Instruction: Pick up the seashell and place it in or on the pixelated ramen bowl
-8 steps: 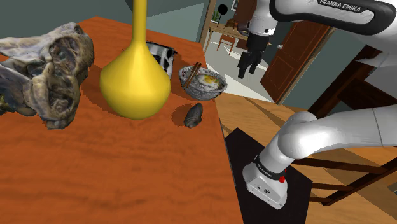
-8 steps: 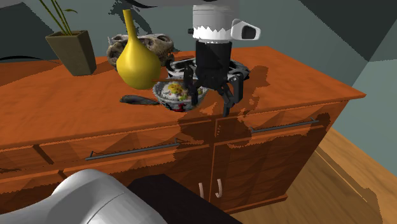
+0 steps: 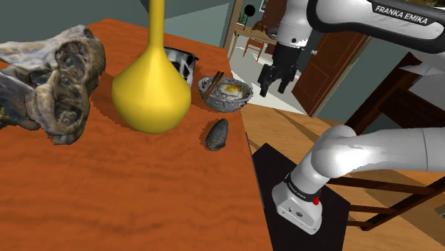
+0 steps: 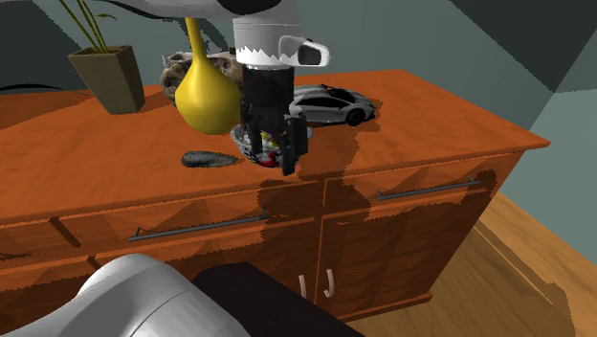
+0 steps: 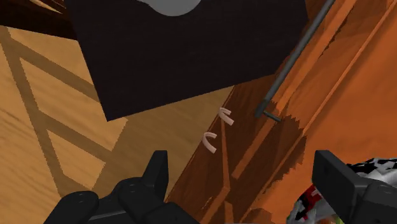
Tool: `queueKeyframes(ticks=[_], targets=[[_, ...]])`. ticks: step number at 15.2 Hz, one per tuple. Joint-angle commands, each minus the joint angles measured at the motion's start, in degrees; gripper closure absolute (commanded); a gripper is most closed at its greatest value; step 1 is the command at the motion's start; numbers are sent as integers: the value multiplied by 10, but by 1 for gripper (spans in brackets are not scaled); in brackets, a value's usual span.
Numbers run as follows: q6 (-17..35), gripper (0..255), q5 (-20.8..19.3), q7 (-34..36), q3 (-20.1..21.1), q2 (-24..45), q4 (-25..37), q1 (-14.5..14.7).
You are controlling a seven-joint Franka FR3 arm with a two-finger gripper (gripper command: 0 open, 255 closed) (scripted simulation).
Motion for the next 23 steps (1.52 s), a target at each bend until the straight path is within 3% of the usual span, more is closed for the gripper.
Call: queueKeyframes(ticks=[1, 10, 17, 23], targets=[[3, 0, 31, 66, 33, -12, -10, -3], [48, 0, 157, 348, 197, 11, 13, -30], [107, 0, 209, 564, 337, 94, 88, -95], [145, 0, 221, 566, 354, 96, 55, -94]])
